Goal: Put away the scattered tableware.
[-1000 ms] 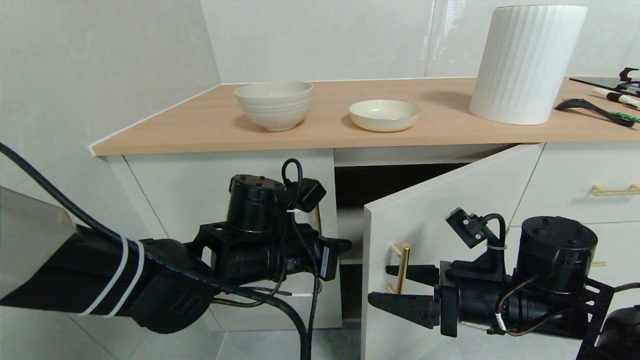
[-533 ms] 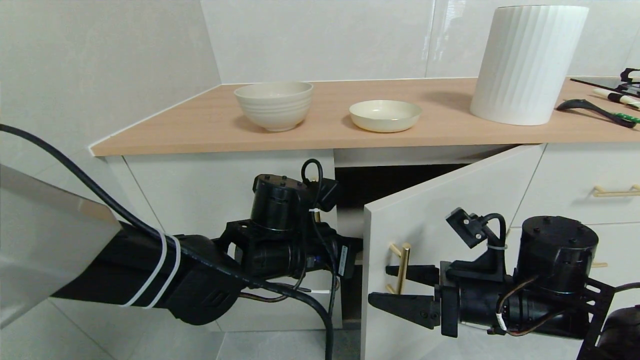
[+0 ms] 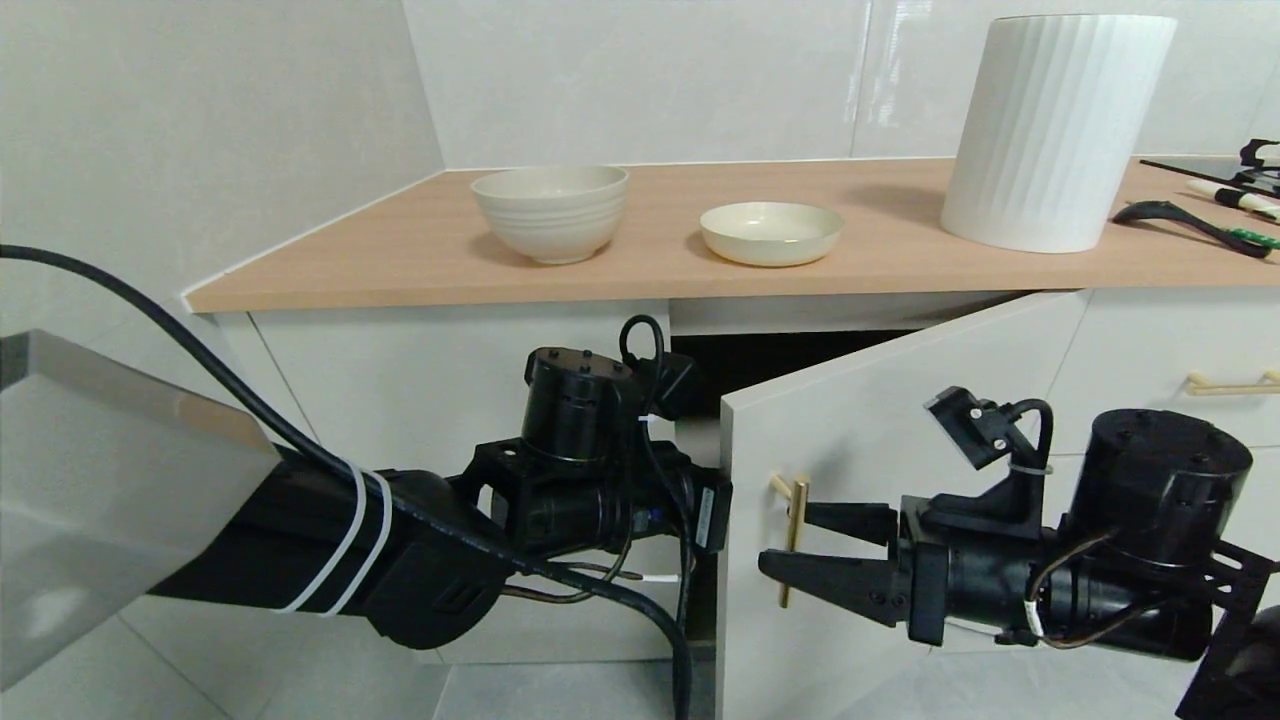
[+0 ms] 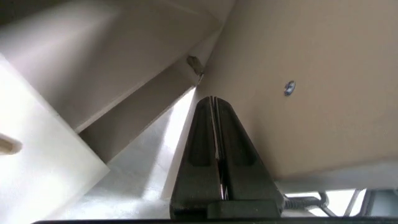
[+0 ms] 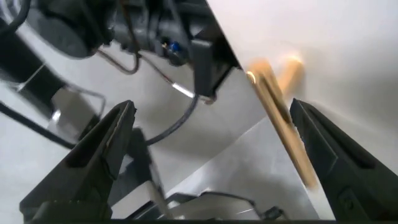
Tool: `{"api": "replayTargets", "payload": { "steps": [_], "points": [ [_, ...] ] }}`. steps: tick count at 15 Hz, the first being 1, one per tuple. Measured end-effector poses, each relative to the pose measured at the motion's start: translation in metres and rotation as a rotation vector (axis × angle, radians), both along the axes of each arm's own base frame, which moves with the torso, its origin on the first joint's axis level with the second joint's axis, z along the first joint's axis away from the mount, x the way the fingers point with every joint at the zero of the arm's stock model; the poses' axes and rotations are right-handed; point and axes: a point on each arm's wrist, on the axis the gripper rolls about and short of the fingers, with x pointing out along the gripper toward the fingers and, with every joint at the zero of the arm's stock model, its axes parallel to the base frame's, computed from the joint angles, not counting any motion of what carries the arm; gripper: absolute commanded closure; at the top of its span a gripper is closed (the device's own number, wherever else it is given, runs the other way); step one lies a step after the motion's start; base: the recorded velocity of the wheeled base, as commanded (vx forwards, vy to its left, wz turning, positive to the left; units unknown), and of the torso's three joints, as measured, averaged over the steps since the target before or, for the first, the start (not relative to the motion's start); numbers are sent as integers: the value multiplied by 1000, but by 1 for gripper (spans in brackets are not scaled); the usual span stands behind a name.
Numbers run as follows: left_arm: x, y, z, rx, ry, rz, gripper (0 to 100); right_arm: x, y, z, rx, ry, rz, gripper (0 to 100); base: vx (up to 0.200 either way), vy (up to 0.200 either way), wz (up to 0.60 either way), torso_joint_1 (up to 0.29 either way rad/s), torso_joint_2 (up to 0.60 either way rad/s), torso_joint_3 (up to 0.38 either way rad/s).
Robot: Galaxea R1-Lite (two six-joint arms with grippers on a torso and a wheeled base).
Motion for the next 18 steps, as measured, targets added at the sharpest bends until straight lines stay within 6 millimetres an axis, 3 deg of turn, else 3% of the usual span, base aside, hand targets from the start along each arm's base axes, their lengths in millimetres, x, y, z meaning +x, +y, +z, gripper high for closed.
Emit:
{"api": "replayTargets", "payload": {
  "steps": [4, 7, 10, 13, 18],
  "points": [
    [0, -1, -1, 1, 1, -4, 100, 22, -36, 0, -31, -53, -158, 0, 0, 0, 0, 0, 0, 0],
    [0, -2, 0, -2, -2, -7, 100, 18, -56, 0, -39, -55, -227, 0, 0, 0, 0, 0, 0, 0],
    [0, -1, -1, -2, 0, -7, 100, -11, -74, -7, -86, -5, -253, 0, 0, 0, 0, 0, 0, 0],
    [-1, -1, -1, -3, -2, -9, 100, -46, -94, -16, -243, -9, -440, 0, 0, 0, 0, 0, 0, 0],
    [-2, -2, 1, -12, -18, -12, 100, -98, -115, -20, -328, 15, -523, 0, 0, 0, 0, 0, 0, 0]
  ]
}}
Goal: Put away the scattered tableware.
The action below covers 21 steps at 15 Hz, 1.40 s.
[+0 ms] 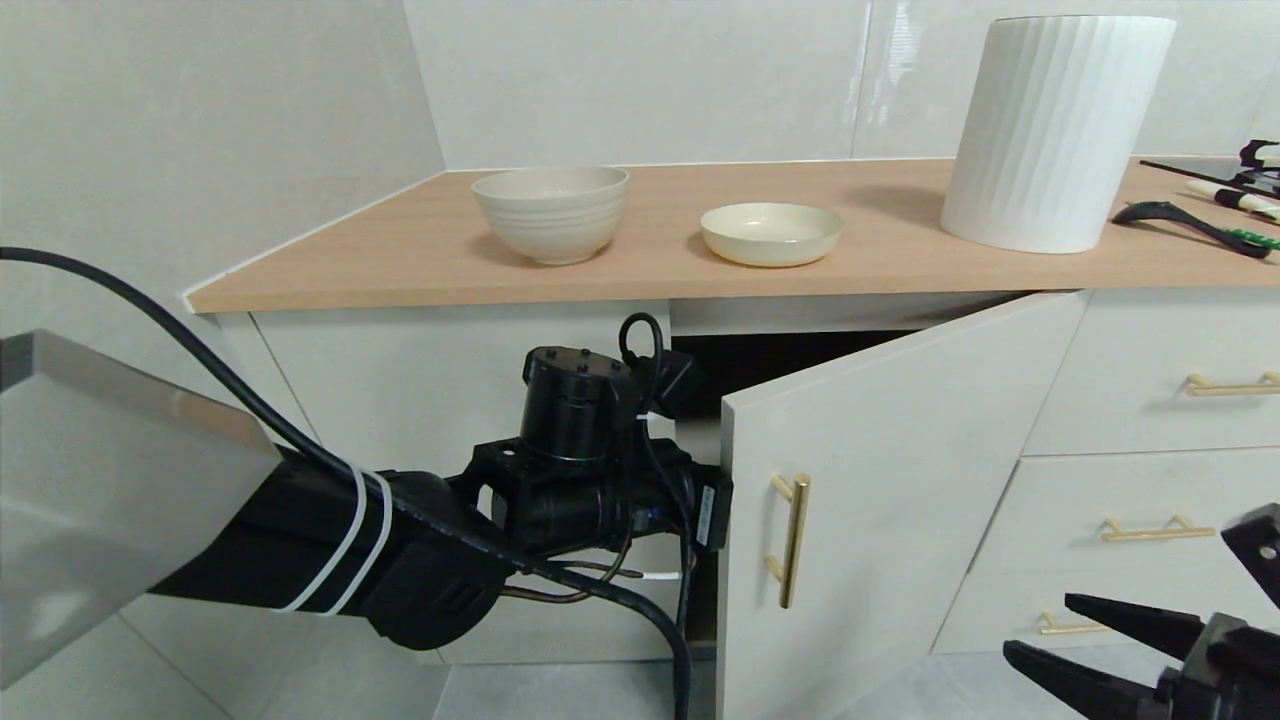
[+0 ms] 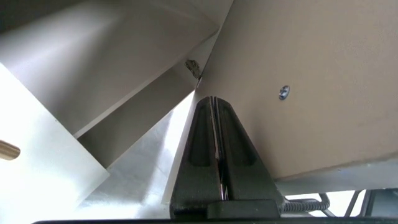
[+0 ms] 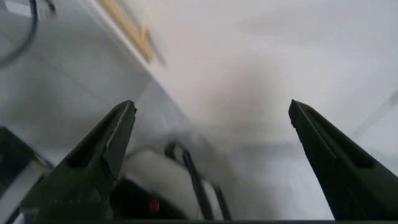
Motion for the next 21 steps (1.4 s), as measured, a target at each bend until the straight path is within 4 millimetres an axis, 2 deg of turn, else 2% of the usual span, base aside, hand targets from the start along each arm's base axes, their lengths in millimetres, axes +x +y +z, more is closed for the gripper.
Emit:
{"api": "replayTargets", "payload": {
  "steps": [3, 7, 12, 16, 18, 21],
  "points": [
    [-5, -2, -1, 2, 3, -13, 100, -30, -10, -5, -33, 60, -15, 0, 0, 0, 0, 0, 0, 0],
    [-7, -3, -2, 5, 6, -17, 100, -44, -15, 0, -12, -4, -17, 0, 0, 0, 0, 0, 0, 0],
    [-13, -10, -1, 2, 7, -41, 100, -53, -18, -5, -6, -21, -17, 0, 0, 0, 0, 0, 0, 0],
    [-12, -12, -2, 3, 8, -42, 100, -56, -19, -8, -9, -16, -16, 0, -200, 0, 0, 6, 4, 1],
    [-14, -14, -3, 2, 10, -55, 100, -58, -20, -10, -11, -9, -15, 0, 0, 0, 0, 0, 0, 0],
    [-11, -27, 3, -19, -15, -72, 100, -59, -20, -10, -9, -12, -13, 0, 0, 0, 0, 0, 0, 0]
  ]
}}
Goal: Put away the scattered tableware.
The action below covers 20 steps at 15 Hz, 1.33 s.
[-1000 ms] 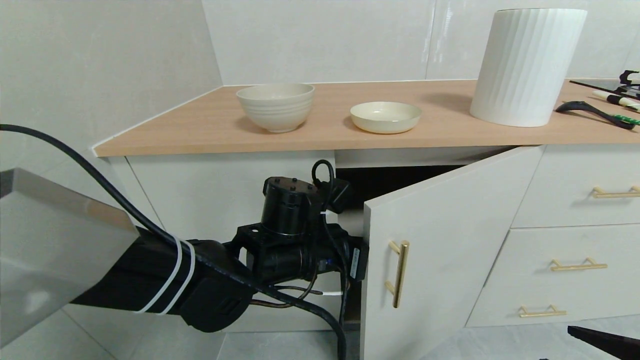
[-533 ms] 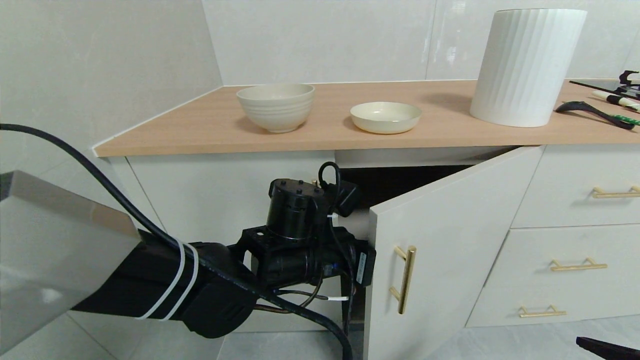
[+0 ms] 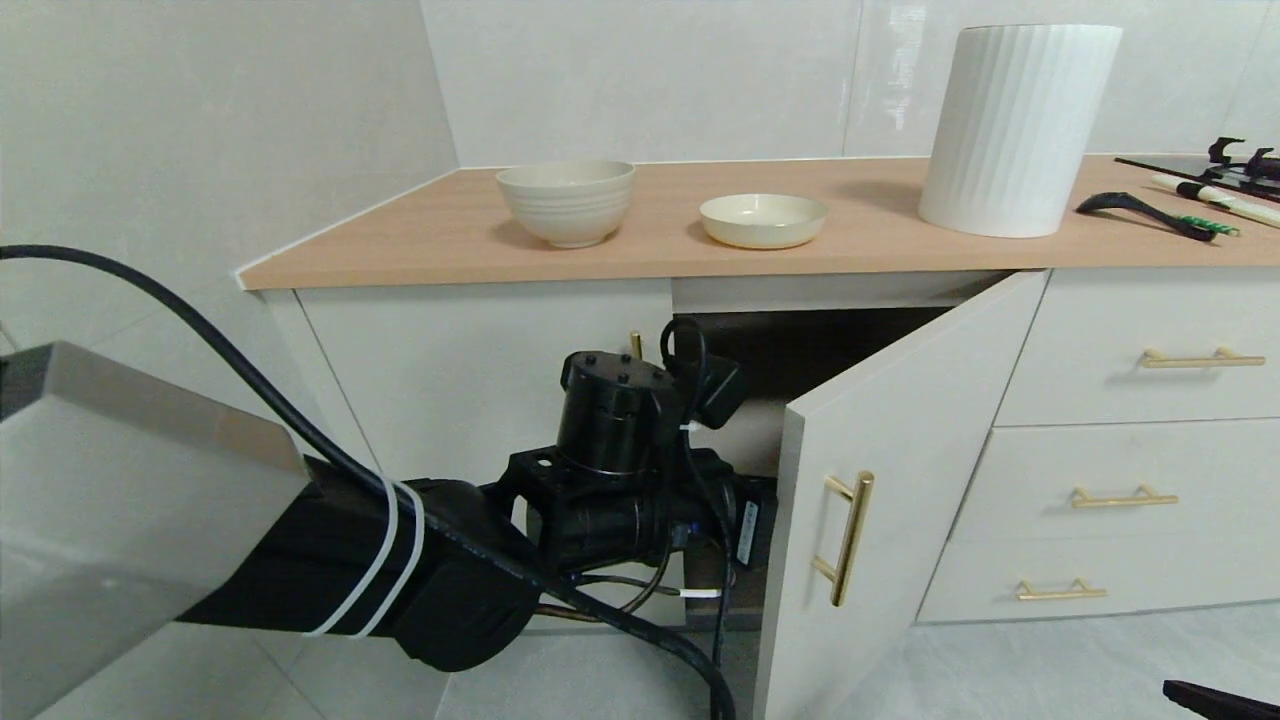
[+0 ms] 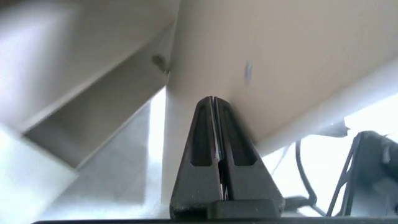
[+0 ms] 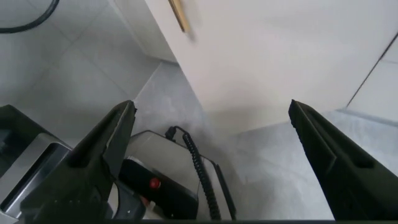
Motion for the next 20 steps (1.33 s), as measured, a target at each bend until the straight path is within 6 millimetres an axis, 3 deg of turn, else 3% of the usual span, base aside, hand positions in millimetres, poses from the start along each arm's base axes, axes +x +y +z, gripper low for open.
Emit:
{"api": "replayTargets", "payload": {
  "steps": [7, 9, 17, 20],
  "points": [
    [-13, -23, -2, 1, -3, -55, 100, -9, -3, -1, 7, -20, 1, 0, 0, 0, 0, 0, 0, 0],
    [-16, -26, -4, 4, 1, -65, 100, -11, -4, 0, 12, -34, 3, 0, -200, 0, 0, 5, 2, 2],
    [-2, -44, -9, -7, -18, -53, 100, -16, -5, 4, 32, -85, 9, 0, -25, 0, 0, 1, 0, 0],
    [-5, -55, -16, -2, -12, -74, 100, -24, -6, 9, 73, -147, 64, 0, 0, 0, 0, 0, 0, 0]
  ]
}}
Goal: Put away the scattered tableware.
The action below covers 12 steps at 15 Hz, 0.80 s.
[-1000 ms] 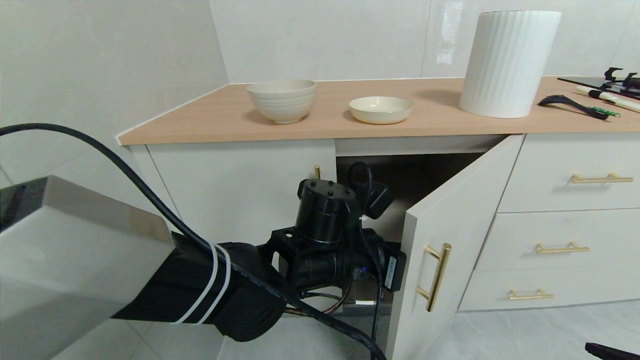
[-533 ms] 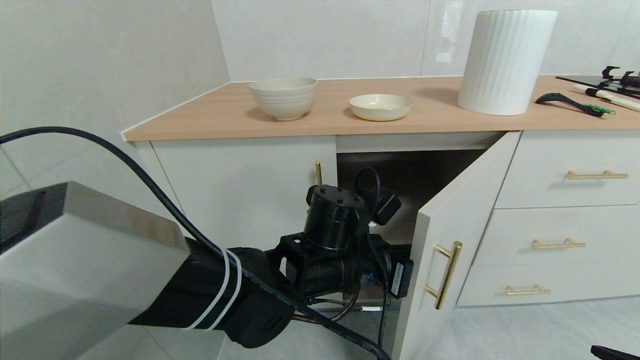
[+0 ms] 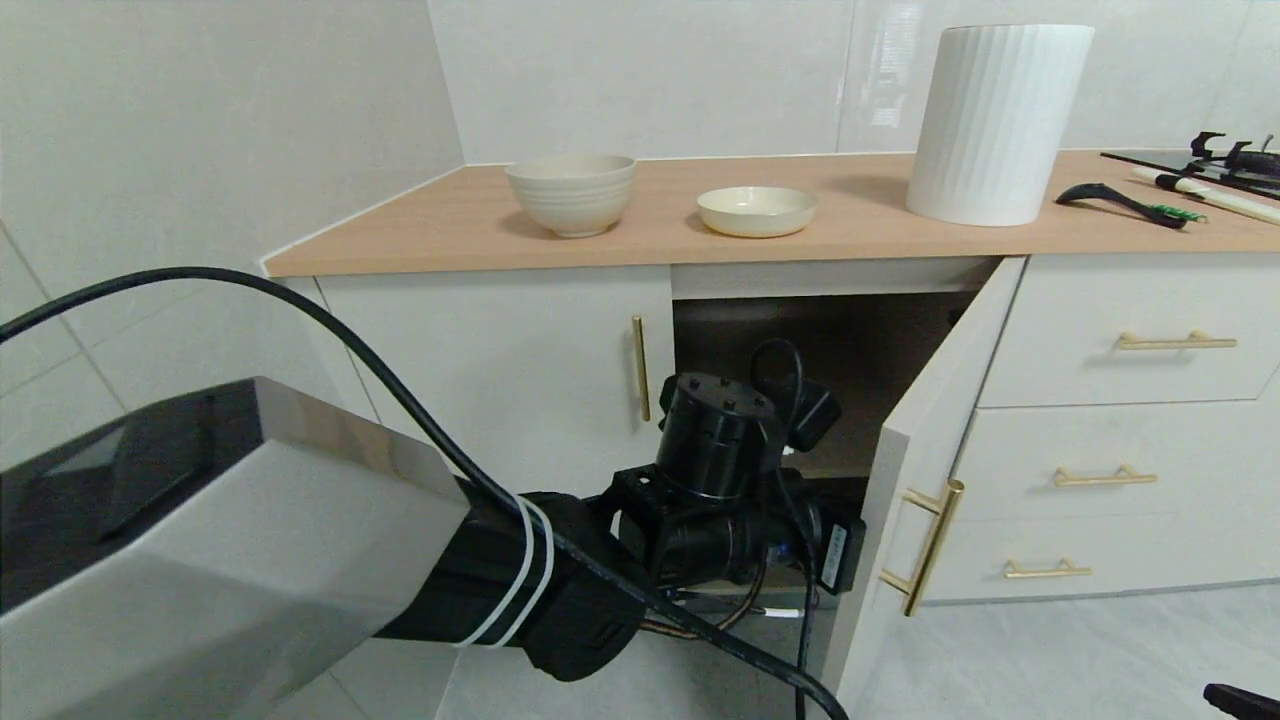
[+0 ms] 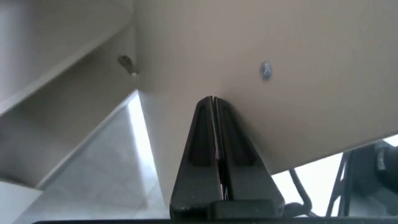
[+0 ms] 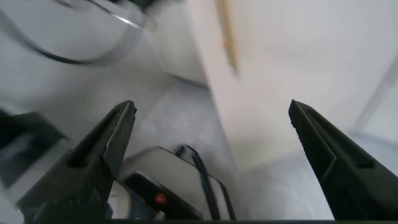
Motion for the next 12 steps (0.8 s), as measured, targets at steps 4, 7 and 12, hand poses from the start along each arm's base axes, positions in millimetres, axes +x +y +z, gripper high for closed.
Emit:
{"api": "replayTargets", "payload": {
  "steps": [4, 7, 12],
  "points": [
    [-13, -15, 1, -21, 12, -46, 100, -12, -2, 9, 50, -75, 81, 0, 0, 0, 0, 0, 0, 0],
    [-29, -36, 6, -57, 9, -149, 100, -17, -2, 26, 137, -99, 156, 0, 0, 0, 0, 0, 0, 0],
    [-52, -70, 3, -88, 13, -221, 100, -15, 0, 46, 184, -92, 245, 0, 0, 0, 0, 0, 0, 0]
  ]
}}
